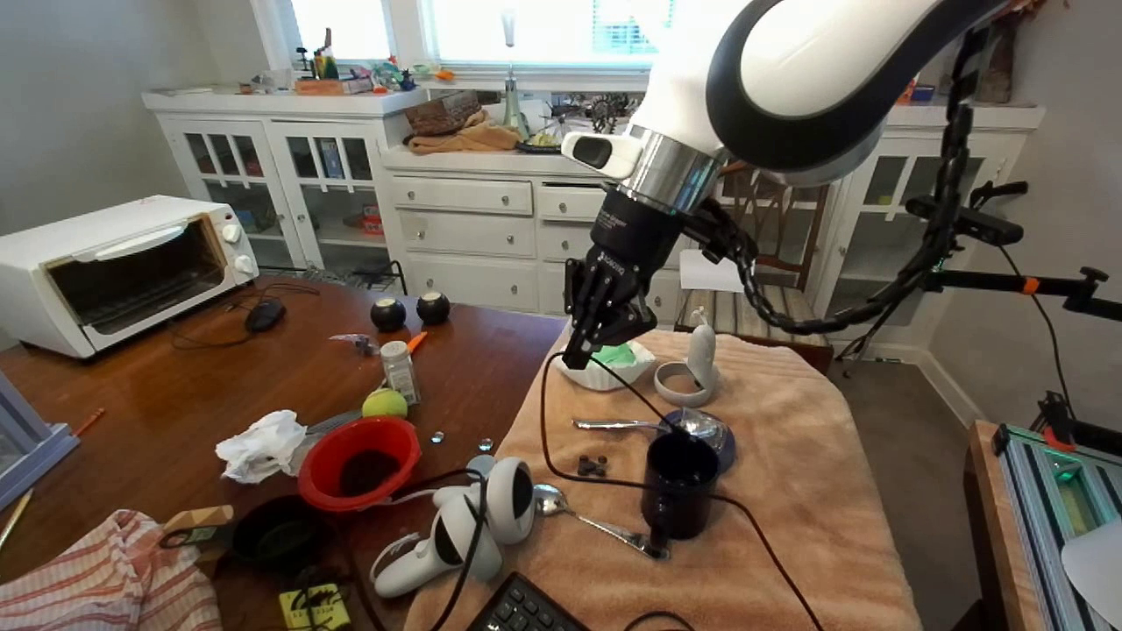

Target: Put the end of the cable in the black cup

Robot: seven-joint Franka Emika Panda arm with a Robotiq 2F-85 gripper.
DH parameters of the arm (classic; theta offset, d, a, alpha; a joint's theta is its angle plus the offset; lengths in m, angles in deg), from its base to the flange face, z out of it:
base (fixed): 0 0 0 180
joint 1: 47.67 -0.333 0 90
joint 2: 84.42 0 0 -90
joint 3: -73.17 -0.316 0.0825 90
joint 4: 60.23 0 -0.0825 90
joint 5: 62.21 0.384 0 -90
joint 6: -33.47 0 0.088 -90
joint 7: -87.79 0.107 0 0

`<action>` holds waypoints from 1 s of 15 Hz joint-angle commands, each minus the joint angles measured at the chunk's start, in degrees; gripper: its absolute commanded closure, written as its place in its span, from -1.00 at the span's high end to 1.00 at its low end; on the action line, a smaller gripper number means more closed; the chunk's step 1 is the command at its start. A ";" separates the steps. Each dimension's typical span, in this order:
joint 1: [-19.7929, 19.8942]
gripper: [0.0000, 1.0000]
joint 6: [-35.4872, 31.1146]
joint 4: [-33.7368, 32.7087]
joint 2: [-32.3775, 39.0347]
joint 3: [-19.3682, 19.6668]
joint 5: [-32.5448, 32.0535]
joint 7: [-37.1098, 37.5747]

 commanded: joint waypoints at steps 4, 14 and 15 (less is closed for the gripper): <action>0.32 -0.98 6.92 1.24 -2.07 -0.80 8.82 -7.87; 1.74 -0.98 15.34 0.96 -2.16 1.86 26.05 -30.86; 1.86 -0.98 15.61 1.15 -2.12 2.01 27.29 -32.67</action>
